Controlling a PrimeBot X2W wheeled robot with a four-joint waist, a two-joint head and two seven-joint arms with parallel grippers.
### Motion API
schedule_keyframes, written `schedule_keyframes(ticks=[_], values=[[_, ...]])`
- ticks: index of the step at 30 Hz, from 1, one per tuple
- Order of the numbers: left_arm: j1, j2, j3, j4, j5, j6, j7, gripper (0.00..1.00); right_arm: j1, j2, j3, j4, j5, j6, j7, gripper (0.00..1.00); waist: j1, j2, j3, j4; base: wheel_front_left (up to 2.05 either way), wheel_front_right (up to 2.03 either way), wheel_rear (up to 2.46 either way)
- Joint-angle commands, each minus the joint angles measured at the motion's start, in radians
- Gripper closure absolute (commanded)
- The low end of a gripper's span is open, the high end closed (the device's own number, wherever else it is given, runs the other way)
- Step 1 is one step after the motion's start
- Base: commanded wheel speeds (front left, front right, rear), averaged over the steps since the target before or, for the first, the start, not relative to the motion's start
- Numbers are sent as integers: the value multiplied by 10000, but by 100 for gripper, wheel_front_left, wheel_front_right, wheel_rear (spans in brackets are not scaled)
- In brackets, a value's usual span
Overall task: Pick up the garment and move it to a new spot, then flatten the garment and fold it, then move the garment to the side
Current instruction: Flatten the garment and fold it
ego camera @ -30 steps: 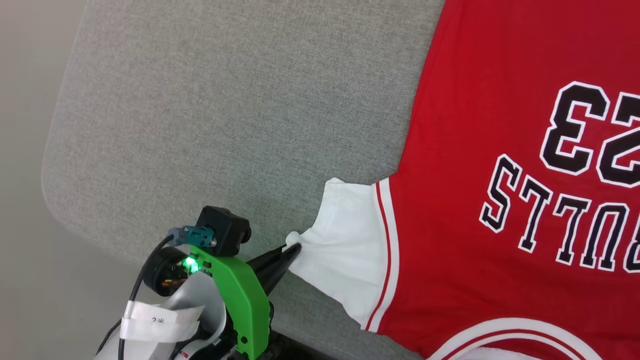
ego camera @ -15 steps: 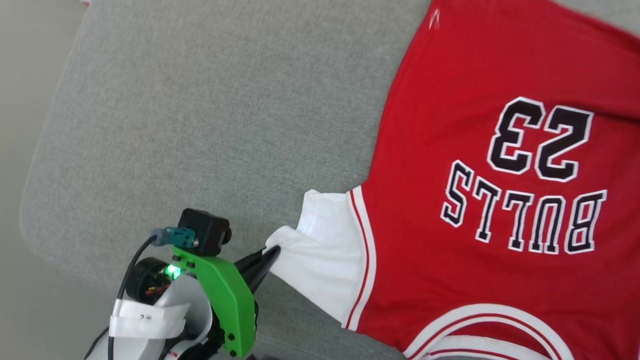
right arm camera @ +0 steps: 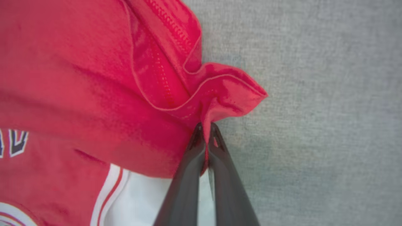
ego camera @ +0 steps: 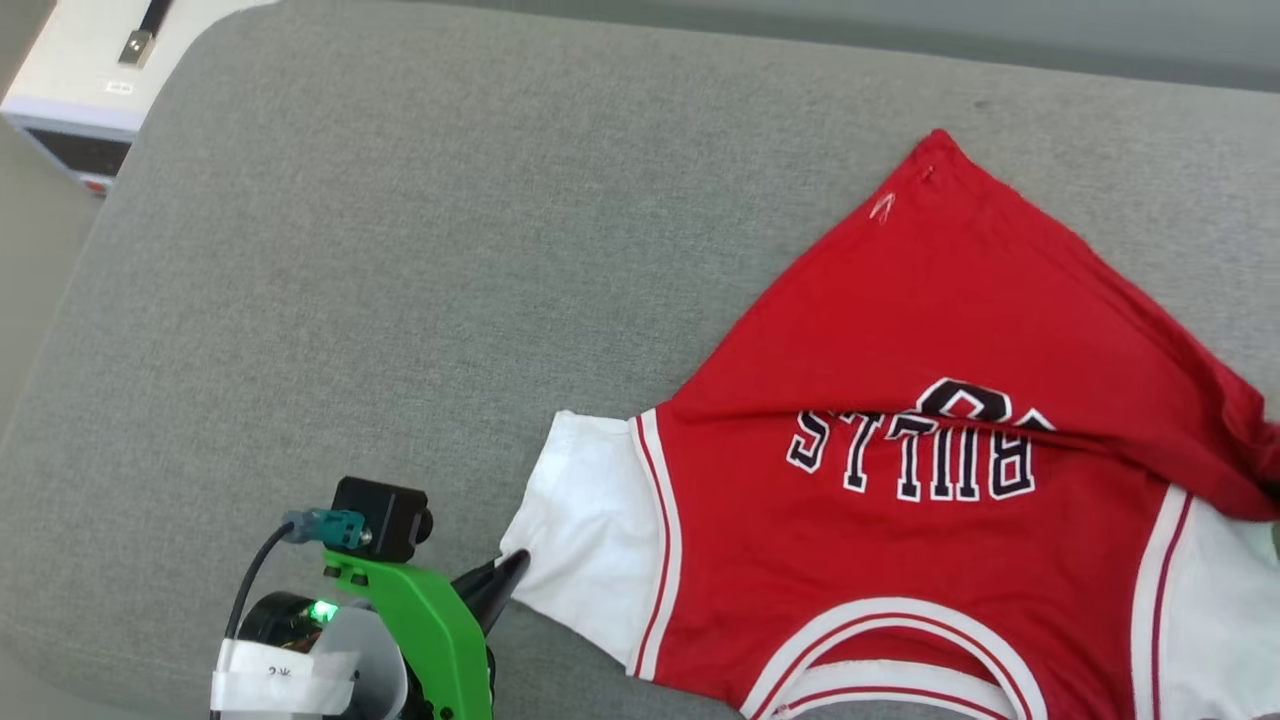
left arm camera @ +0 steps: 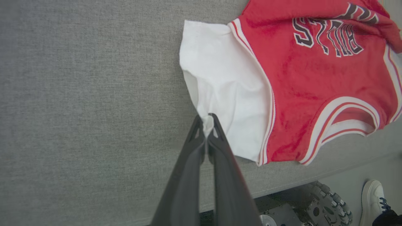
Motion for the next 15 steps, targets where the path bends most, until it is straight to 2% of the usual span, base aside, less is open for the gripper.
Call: schedule_keyframes(ticks=[1,10,15], values=[[161,-30,52,11,-63,83,-91,100,522,136,-120,-138,72,-11,-27,100,1,-1,-826,-738,0,0,0],[570,-86,117,72,-78,336,-328,100,2714,765,-881,-1750,66,-11,9,100,1,-1,-1322,-1047,0,0,0],[602,-171,68,123,-42,390,-421,100,3363,1098,-970,-2070,-82,-11,0,100,1,-1,-1390,-1094,0,0,0]])
